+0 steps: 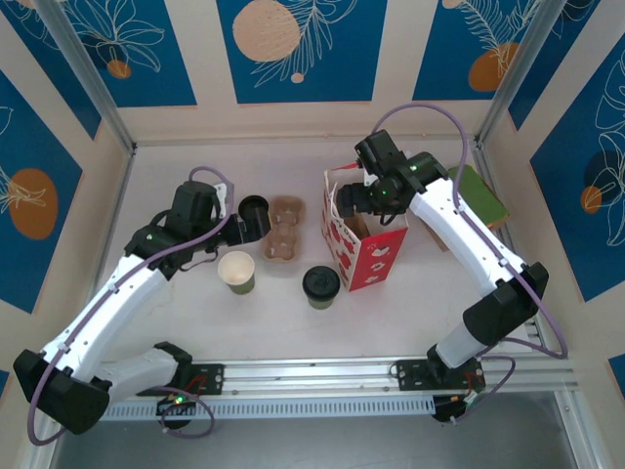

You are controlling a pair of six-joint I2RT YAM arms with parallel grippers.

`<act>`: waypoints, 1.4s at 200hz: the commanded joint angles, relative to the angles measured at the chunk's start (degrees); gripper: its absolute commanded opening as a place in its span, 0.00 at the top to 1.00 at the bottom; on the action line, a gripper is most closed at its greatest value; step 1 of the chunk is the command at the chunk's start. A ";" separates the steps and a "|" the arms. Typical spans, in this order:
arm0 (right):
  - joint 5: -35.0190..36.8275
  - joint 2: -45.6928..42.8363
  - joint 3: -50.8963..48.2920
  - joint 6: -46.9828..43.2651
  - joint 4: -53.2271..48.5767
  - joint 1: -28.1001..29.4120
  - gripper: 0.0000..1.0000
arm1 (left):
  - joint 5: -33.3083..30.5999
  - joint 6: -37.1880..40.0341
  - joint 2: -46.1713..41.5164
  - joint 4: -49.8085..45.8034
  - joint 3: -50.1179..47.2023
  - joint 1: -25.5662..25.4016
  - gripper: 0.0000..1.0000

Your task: Pack the takeout coffee

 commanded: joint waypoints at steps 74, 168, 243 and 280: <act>0.57 -4.99 4.50 1.17 -1.81 -0.84 0.07 | -0.98 0.22 1.04 0.97 3.32 -2.37 0.00; -3.19 -10.27 5.03 1.69 0.16 -2.27 0.01 | -5.28 -0.25 2.88 -1.09 6.94 -5.60 0.00; -15.83 -17.09 -1.35 3.69 7.77 -7.91 0.01 | -12.45 0.30 3.49 -8.76 12.62 -7.33 0.00; -18.89 -20.45 -3.46 0.58 12.78 -7.94 0.01 | -17.22 -1.75 0.36 -13.58 11.57 -7.33 0.00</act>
